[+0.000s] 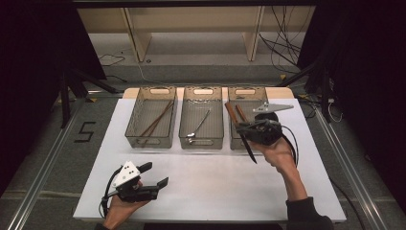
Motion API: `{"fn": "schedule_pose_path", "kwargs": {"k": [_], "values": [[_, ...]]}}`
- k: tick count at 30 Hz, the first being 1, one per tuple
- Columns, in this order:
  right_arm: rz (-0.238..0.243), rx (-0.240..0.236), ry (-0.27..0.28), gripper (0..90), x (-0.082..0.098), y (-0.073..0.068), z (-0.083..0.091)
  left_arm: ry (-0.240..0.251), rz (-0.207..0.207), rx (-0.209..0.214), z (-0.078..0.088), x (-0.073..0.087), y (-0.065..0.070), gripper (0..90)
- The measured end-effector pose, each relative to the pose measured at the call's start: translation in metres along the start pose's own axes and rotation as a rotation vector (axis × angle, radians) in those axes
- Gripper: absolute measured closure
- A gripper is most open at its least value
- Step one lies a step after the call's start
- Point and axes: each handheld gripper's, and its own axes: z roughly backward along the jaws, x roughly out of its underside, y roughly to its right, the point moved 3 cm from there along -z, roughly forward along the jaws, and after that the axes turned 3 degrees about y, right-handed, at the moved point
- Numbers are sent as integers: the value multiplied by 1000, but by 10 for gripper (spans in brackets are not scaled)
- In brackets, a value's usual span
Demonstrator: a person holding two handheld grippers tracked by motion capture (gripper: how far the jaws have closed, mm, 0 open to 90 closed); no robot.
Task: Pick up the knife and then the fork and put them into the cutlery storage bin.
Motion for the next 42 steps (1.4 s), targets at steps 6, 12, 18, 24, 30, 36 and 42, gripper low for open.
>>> {"fn": "schedule_pose_path", "kwargs": {"k": [6, 12, 18, 24, 30, 36, 42], "values": [[6, 59, 25, 773, -30, 18, -1, 2, 2, -1, 0, 0, 0, 162], [1, 104, 20, 773, -45, 33, -10, 4, 2, -1, 0, 0, 0, 162], [-5, 140, 19, 773, -55, 49, -20, 3, 0, 2, 1, 0, 0, 162], [-1, 183, 5, 773, -62, 62, -30, 6, 4, 2, 1, 0, 0, 162], [-18, 211, -2, 773, -61, 74, -38, 7, 3, 2, 1, 0, 0, 162], [-16, 235, -10, 773, -58, 83, -44, 5, 1, 3, 1, 0, 0, 162], [-22, 248, -22, 772, -53, 88, -49, 8, 4, 4, 1, 0, 0, 162]]}}
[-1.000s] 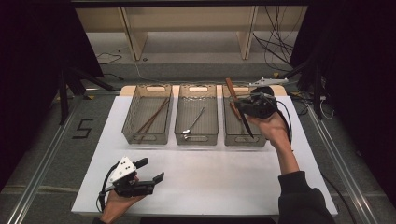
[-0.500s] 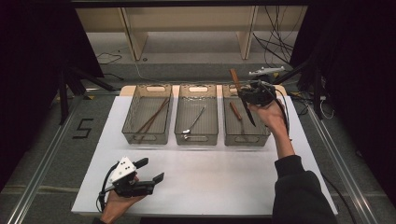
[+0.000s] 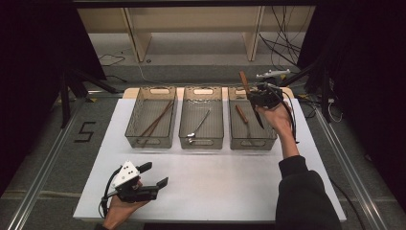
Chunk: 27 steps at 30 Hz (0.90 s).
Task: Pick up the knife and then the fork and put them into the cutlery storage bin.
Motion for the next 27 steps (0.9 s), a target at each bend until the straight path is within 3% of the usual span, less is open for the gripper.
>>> {"fn": "schedule_pose_path", "kwargs": {"k": [27], "values": [[-25, 37, -67, 772, 41, 13, -27, -2, -1, -2, 0, 0, 0, 162]]}}
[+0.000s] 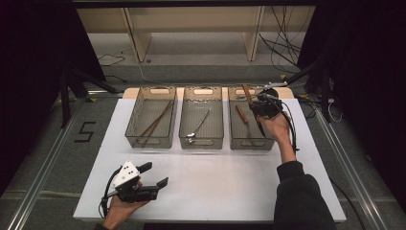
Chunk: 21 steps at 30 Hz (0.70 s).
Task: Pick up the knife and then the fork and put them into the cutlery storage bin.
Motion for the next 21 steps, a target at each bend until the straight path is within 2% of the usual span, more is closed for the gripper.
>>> {"fn": "schedule_pose_path", "kwargs": {"k": [8, 16, 17, 19, 21], "values": [[7, 12, -26, 771, 10, 2, -5, -2, -2, 0, 0, 0, 0, 162], [-11, 12, -50, 774, 20, 4, -10, -2, -4, 1, 0, 0, 0, 162], [-10, 12, -52, 868, 21, 3, -11, -3, -3, 1, 0, 0, 0, 162], [-30, 4, -40, 849, 21, 3, -10, -3, -3, 1, 0, 0, 0, 162], [-17, -4, -56, 828, 20, 1, -10, -3, -1, 2, 0, 0, 0, 162]]}}
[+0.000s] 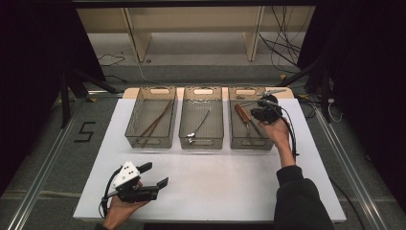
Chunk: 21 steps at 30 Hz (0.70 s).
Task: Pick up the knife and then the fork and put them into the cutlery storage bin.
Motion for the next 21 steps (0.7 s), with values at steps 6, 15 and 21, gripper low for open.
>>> {"fn": "schedule_pose_path", "kwargs": {"k": [6, 15, 21], "values": [[12, -19, 4, 739, -2, -4, 4, 0, 1, 1, 0, 0, 0, 162], [-17, -63, 23, 485, -3, -7, 14, -1, 2, 0, -1, 0, 0, 162], [-39, -120, 73, 366, -7, -15, 32, -1, 2, 0, 0, 0, 0, 162]]}}
